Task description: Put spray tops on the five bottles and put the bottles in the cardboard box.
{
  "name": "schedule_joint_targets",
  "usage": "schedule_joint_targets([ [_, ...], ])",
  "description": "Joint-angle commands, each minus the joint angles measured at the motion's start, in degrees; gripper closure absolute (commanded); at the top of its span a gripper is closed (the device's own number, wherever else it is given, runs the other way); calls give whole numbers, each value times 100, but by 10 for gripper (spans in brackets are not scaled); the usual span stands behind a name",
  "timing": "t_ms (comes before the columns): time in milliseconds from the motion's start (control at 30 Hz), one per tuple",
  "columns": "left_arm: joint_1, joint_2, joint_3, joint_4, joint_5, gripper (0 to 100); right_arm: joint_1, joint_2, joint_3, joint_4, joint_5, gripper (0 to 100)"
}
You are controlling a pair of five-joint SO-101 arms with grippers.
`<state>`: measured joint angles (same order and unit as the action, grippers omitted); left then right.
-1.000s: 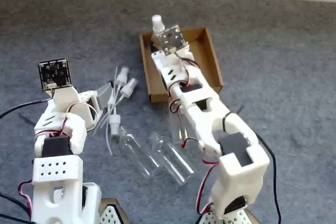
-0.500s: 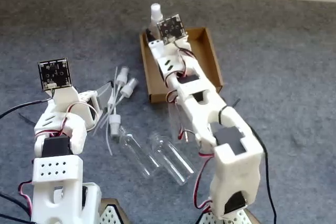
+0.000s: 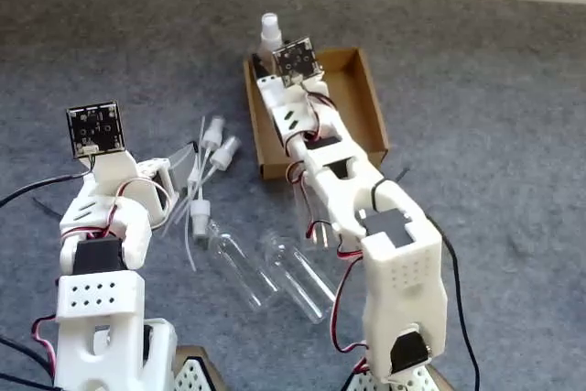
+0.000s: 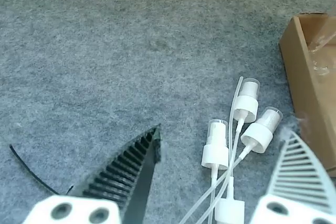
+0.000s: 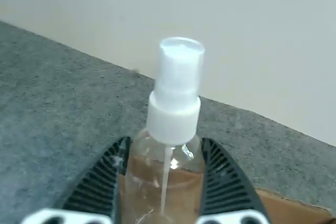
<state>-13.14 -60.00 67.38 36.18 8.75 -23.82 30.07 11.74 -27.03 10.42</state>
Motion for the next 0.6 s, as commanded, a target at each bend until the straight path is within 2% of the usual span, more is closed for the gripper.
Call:
schedule_joint_targets([
  [0, -57, -31, -22, -185, 18, 681, -48, -57, -242, -136, -44, 996],
  [400, -57, -31, -22, -185, 18, 681, -48, -75, -224, -127, -9, 986],
  [567, -57, -31, -22, -185, 18, 681, -57, -84, -207, -127, -9, 863],
])
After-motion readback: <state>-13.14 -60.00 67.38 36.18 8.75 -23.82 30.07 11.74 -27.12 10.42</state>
